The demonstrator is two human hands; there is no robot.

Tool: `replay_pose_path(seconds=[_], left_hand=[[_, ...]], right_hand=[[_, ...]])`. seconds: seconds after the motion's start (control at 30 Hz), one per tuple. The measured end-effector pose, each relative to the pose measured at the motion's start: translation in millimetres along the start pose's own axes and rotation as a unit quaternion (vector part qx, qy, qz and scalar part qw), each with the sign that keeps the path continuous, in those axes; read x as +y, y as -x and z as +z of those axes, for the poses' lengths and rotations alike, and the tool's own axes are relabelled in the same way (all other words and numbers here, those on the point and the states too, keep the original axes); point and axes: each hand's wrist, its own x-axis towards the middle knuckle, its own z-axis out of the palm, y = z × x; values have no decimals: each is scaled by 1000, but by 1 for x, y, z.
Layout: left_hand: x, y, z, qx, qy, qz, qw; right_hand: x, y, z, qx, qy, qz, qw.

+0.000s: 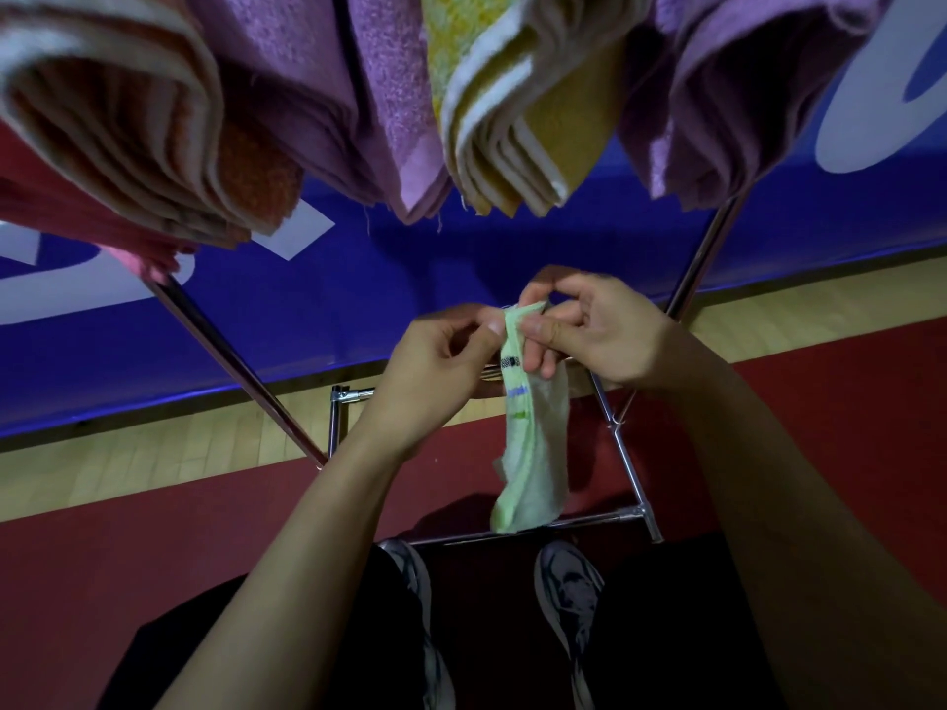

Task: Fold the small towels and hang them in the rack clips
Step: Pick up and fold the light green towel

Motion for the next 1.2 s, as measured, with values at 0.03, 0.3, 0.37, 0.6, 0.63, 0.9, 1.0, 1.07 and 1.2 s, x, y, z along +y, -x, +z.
replay_pose_path(seconds=[0.03,0.3,0.37,0.6,0.63,0.9,1.0,1.07,1.2], left_hand=[[0,-1,1,7,-4,4,1000],[-3,-3,2,14,-35,2,999],[-2,-2,3,22,-56,26,998],[-6,-3,-1,13,-212,81,974],[-6,-3,-3,5,-228,86,970],[-1,-5,-18,60,-238,104,964],[-4,-4,-24,89,-239,69,964],[-4,-3,-24,101,-235,50,965],[-3,-3,-21,115,-208,29,971]], right_hand=[[0,0,0,0,4,6,1000],[3,-3,1,12,20,30,999],[0,-3,4,12,-12,46,999],[4,0,-4,30,150,40,987],[7,2,-7,46,187,24,981],[17,7,-16,-47,297,84,950],[17,8,-20,-5,273,89,958],[15,8,-21,25,275,64,959],[7,9,-18,57,241,41,968]])
